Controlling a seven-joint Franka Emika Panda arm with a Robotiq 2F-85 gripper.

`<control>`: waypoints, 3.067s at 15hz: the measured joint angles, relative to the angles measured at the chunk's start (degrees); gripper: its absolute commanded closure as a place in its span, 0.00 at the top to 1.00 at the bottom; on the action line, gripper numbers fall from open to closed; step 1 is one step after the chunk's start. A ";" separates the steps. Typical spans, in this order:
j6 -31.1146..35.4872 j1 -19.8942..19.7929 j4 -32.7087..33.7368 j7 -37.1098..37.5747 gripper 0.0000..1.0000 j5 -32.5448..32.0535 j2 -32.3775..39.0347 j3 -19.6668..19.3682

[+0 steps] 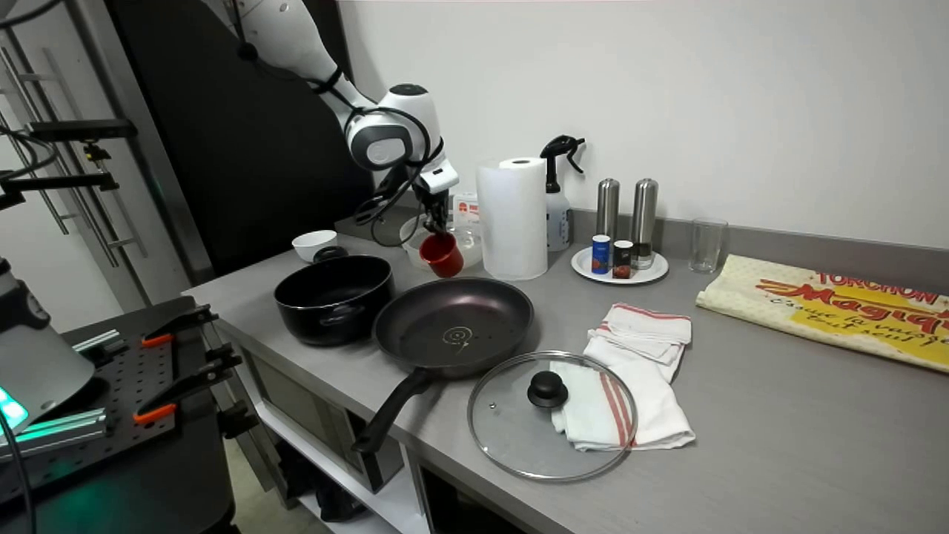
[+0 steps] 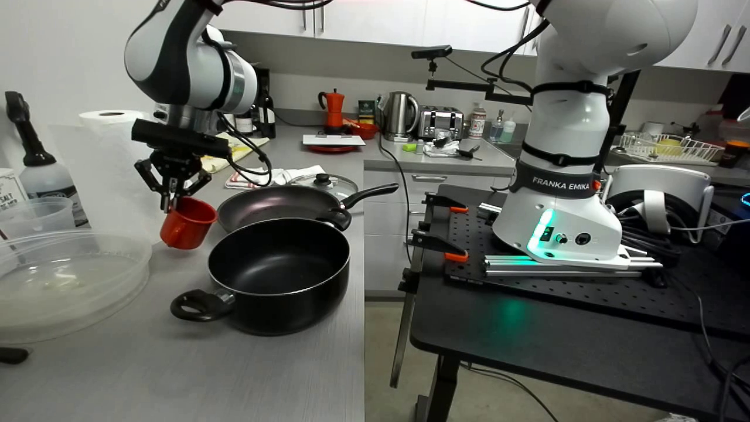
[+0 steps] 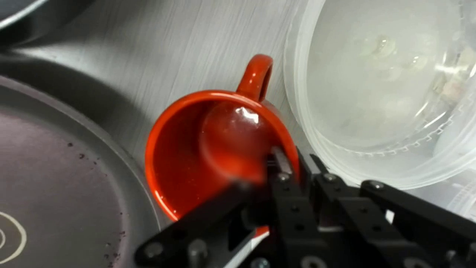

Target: Move the red mug to the left

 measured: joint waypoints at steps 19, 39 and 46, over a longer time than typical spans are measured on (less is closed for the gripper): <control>-22.18 0.40 13.04 13.87 0.02 -4.06 8.83 -0.86; -23.44 0.51 16.46 13.92 1.00 -5.82 9.95 0.47; -17.01 -0.21 9.42 9.02 1.00 -4.86 1.89 3.97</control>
